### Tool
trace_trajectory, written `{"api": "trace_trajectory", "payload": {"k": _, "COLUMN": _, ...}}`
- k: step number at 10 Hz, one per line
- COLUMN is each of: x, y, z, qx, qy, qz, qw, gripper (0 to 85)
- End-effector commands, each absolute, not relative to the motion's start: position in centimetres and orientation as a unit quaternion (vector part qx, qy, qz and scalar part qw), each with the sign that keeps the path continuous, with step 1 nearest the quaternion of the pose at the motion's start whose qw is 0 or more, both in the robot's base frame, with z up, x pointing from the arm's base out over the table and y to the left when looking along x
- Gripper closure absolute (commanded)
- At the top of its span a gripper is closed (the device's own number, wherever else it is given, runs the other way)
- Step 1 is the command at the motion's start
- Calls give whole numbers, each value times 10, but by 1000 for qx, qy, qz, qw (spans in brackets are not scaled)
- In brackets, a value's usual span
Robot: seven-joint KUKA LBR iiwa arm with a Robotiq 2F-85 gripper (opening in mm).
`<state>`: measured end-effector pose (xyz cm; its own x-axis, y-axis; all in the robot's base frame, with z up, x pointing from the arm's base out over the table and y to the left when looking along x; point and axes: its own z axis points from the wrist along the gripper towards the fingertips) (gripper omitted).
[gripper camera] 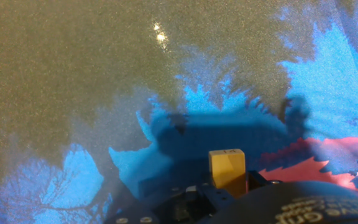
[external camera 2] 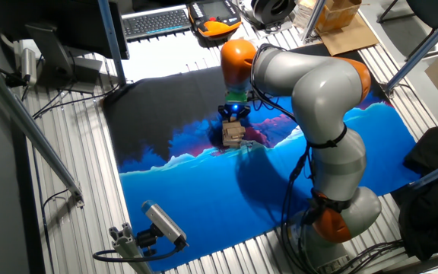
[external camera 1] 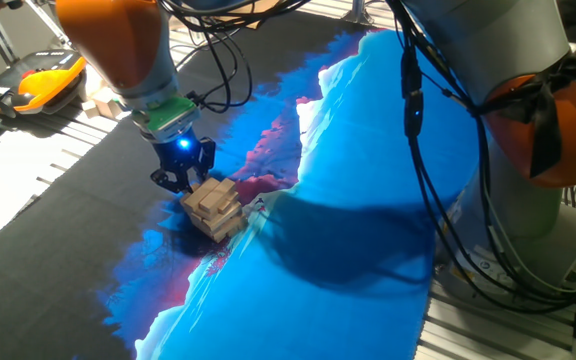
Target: Play Jenga
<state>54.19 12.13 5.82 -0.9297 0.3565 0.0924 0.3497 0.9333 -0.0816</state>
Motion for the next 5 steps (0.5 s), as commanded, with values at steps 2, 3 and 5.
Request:
{"api": "trace_trajectory", "payload": {"k": 2, "x": 540, "y": 122, "z": 58, "qx": -181, "qy": -982, "qz": 31, "qw": 53, "gripper": 510}}
{"api": "trace_trajectory", "payload": {"k": 3, "x": 540, "y": 122, "z": 58, "qx": -181, "qy": -982, "qz": 31, "qw": 53, "gripper": 510}}
{"api": "trace_trajectory", "payload": {"k": 5, "x": 542, "y": 120, "z": 57, "qx": -181, "qy": -982, "qz": 32, "qw": 51, "gripper": 510}}
